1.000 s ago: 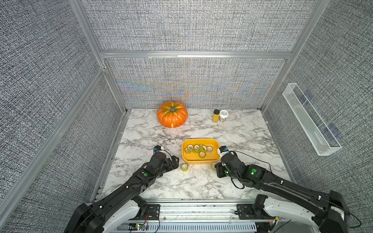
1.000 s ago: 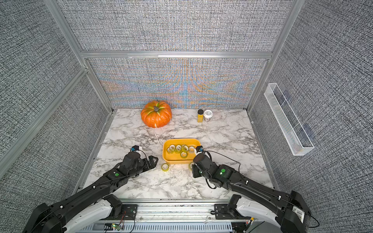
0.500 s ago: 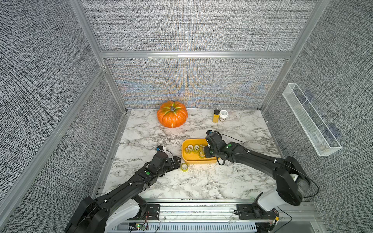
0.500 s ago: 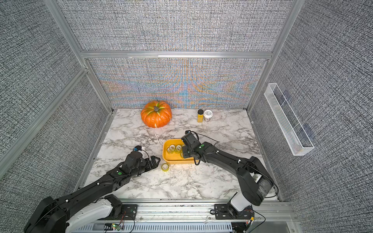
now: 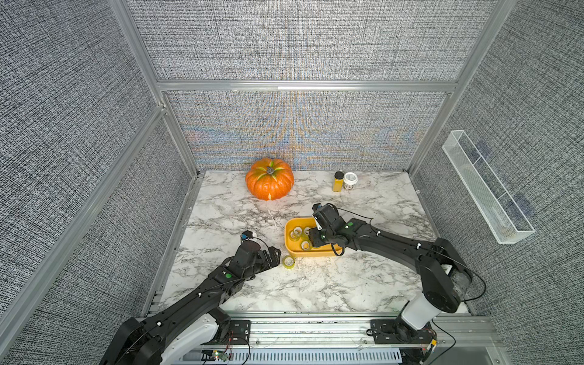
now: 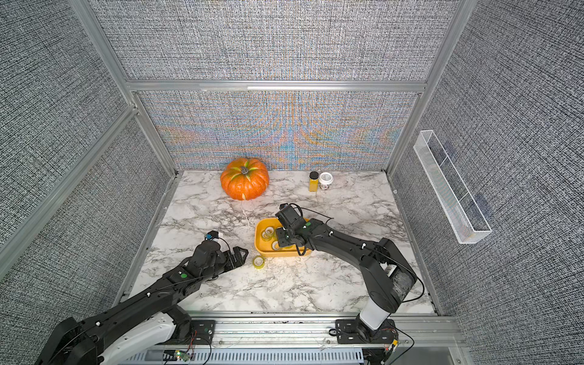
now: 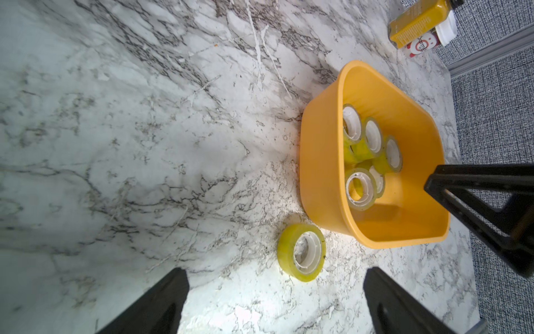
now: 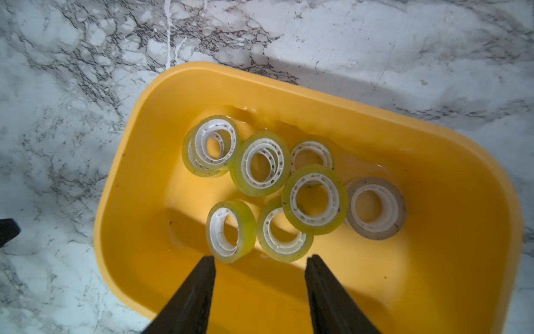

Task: Put the transparent tape into the storage box
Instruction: Place the tape in the storage box, then move the tape to the center of the board.

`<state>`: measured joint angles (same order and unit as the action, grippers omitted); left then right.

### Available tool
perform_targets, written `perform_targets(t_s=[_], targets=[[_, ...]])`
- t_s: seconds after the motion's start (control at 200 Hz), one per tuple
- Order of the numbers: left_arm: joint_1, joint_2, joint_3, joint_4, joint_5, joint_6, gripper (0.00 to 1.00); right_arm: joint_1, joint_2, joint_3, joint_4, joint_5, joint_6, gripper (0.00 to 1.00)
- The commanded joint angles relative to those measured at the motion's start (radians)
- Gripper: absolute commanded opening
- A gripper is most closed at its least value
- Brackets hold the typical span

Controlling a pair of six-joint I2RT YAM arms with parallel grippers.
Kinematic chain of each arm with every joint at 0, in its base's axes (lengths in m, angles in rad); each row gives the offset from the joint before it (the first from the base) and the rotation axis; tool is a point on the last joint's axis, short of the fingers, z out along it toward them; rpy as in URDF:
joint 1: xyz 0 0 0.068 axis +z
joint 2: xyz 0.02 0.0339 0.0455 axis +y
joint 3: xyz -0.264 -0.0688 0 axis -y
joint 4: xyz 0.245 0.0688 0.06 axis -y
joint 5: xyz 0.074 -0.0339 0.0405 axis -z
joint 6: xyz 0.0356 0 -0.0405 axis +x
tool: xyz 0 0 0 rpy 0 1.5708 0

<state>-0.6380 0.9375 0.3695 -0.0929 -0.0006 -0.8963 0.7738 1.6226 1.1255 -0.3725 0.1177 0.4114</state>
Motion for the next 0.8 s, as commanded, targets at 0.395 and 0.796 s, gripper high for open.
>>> perform_targets(t_s=[0.395, 0.796], targets=[[0.018, -0.047, 0.058, 0.029, -0.201, 0.105, 1.00, 0.256, -0.165, -0.218, 0.115, 0.048, 0.331, 0.48], [0.047, -0.060, 0.044, -0.007, -0.194, 0.099, 1.00, 0.302, 0.163, -0.004, 0.060, 0.202, 0.408, 0.54]])
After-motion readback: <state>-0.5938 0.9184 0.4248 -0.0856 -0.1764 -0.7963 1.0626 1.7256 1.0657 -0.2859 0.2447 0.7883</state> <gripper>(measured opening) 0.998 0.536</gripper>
